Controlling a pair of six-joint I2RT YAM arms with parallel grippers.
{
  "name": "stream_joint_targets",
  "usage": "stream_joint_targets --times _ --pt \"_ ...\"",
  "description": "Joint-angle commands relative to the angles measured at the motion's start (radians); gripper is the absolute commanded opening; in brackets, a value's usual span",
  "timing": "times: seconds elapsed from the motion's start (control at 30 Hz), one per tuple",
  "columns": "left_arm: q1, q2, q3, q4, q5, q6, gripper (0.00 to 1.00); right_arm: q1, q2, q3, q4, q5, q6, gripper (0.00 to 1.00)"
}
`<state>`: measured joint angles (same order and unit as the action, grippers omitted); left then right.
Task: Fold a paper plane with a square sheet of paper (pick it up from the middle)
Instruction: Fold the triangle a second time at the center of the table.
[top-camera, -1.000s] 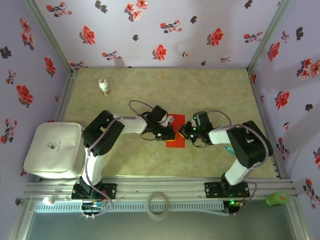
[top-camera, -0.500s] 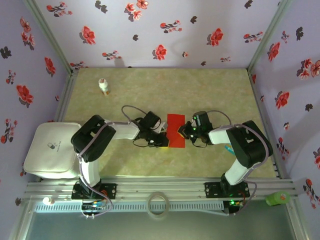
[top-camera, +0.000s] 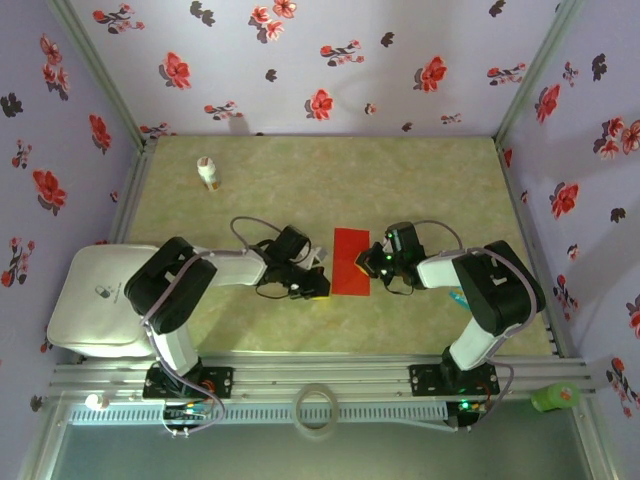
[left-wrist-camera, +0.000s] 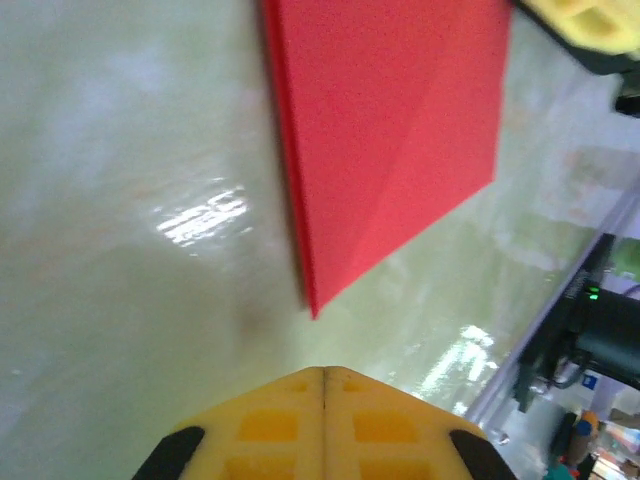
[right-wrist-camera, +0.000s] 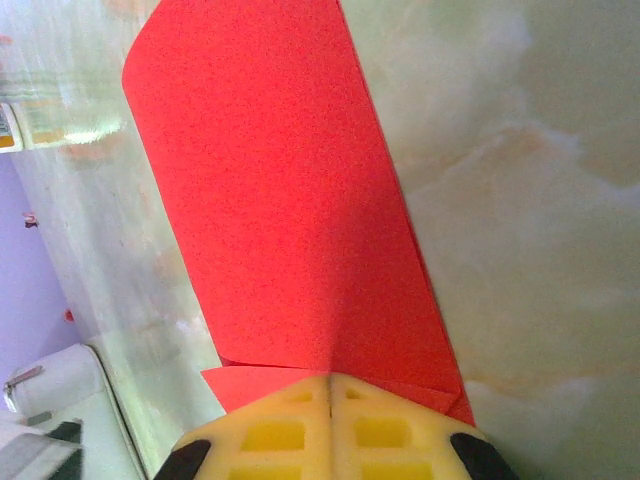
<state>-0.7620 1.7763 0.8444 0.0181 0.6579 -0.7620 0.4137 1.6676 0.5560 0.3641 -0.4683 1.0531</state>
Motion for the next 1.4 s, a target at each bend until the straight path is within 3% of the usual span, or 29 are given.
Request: stream_joint_targets --times 0.0,0.3,0.6,1.17,1.37 --pt "0.029 -0.019 0.015 0.107 0.069 -0.062 0.0 -0.006 0.058 -0.015 -0.112 0.05 -0.03 0.0" --pt "0.02 0.112 0.147 0.098 0.097 -0.085 0.0 -0.007 0.055 -0.008 -0.13 0.051 -0.036 0.0" --pt "0.022 0.173 0.141 0.004 0.049 -0.028 0.0 -0.006 0.052 -0.002 -0.149 0.053 -0.048 0.0" --pt "0.012 -0.031 -0.005 -0.153 -0.065 0.064 0.0 -0.005 0.072 0.107 -0.271 0.008 -0.198 0.0" --pt "0.035 -0.098 0.072 -0.17 -0.133 0.052 0.0 0.053 0.106 0.292 -0.478 -0.028 -0.371 0.02"
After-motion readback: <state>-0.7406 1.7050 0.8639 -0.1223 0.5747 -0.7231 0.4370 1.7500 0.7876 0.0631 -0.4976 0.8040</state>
